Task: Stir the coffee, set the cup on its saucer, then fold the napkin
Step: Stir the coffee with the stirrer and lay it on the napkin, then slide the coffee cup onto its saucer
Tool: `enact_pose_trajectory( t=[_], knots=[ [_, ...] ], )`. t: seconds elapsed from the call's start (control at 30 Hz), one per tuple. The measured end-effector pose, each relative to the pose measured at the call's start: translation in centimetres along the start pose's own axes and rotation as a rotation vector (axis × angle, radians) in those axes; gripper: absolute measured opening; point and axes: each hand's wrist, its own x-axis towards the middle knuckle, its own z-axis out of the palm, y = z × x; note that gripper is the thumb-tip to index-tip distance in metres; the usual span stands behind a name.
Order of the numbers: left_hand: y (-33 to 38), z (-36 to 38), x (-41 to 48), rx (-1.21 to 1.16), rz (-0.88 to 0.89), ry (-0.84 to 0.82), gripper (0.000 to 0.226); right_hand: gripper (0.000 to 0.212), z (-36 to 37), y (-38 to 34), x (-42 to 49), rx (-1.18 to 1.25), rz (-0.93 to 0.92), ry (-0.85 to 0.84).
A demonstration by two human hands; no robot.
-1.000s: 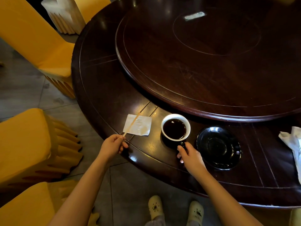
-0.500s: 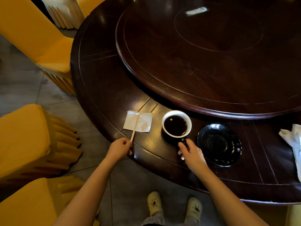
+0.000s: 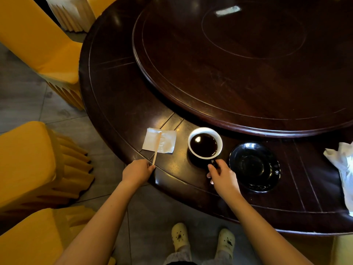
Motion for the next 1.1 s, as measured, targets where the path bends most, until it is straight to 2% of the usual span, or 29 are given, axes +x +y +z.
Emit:
enact_pose_trajectory(
  t=[0.1,0.2,0.27,0.33,0.43,0.57,0.8,0.97,1.1],
  knots=[
    [-0.1,0.1,-0.2,0.009,-0.003,0.021,0.029,0.034,0.1,0.0,0.1,0.011,0.025,-0.013],
    [0.9,0.4,-1.1,-0.065,0.02,0.206,0.028,0.032,0.2,0.0,0.3,0.046,0.057,-0.011],
    [3.0,1.2,-2.1,-0.195,0.132,0.326,0.025,0.028,0.5,-0.1,0.3,0.103,0.089,-0.016],
    [5.7,2.9,-3.2,-0.26,0.319,0.375,0.024,0.026,0.7,-0.3,0.3,0.165,0.111,-0.018],
    [8.1,6.7,-3.7,-0.141,0.468,0.389,0.038,0.025,0.9,-0.6,0.3,0.207,0.124,-0.001],
    [9.4,9.9,-3.2,-0.012,0.366,0.404,0.045,0.025,0.4,-0.6,0.4,0.213,0.107,-0.018],
    [9.6,10.7,-3.1,0.118,0.332,0.373,0.06,0.027,-1.8,-0.2,0.6,0.202,0.054,-0.049],
    [9.7,10.7,-3.2,0.146,0.323,0.366,0.061,0.022,-5.9,0.5,0.9,0.221,-0.006,-0.095],
    [10.2,10.5,-3.3,0.145,0.285,0.359,0.061,0.027,-10.2,1.5,1.3,0.134,-0.072,-0.118]
  ],
)
